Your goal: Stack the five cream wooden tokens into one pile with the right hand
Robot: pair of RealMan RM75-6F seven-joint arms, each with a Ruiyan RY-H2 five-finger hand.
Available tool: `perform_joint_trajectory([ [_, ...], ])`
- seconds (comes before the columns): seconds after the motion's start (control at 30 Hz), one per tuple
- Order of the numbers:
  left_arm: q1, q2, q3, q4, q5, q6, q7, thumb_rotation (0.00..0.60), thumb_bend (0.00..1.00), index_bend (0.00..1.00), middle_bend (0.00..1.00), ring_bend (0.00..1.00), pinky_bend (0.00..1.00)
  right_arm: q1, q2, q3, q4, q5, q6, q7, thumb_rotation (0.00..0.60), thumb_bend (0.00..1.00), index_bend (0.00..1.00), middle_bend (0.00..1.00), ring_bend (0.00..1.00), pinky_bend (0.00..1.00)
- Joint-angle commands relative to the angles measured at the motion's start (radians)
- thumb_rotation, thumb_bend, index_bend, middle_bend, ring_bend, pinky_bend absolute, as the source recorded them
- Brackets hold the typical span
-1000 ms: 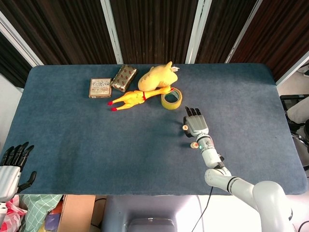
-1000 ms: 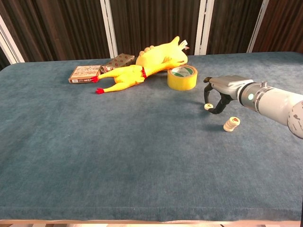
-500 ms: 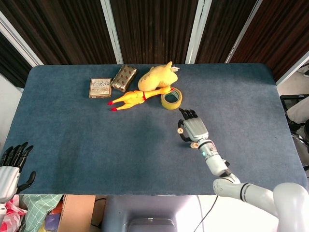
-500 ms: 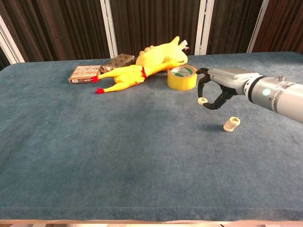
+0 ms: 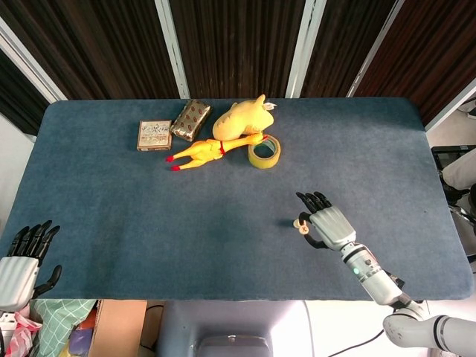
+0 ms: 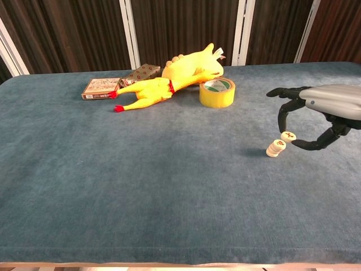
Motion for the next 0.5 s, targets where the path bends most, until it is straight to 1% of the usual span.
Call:
perform_joint_trajectory([
  [0.03,-0.001,0.000,0.000,0.000,0.000,-0.001,-0.001,0.600,0.40,0.00,0.00,0.00,0.01,-0.004,-0.018,0.001,0.025,-0.005,0.005,-0.015,0.600,0.51,0.62,0.10,0.00,0.00],
  [0.27,-0.005,0.004,-0.004,0.004,-0.008,-0.007,-0.018,0.600,0.40,0.00,0.00,0.00,0.01,0.006,-0.066,0.026,0.104,0.035,-0.018,-0.080,0.600,0.51,0.62,0.10,0.00,0.00],
  [0.5,-0.007,0.005,-0.004,0.006,-0.011,-0.010,-0.022,0.600,0.40,0.00,0.00,0.00,0.01,0.021,-0.098,0.055,0.150,0.084,-0.054,-0.095,0.600,0.51,0.62,0.10,0.00,0.00],
])
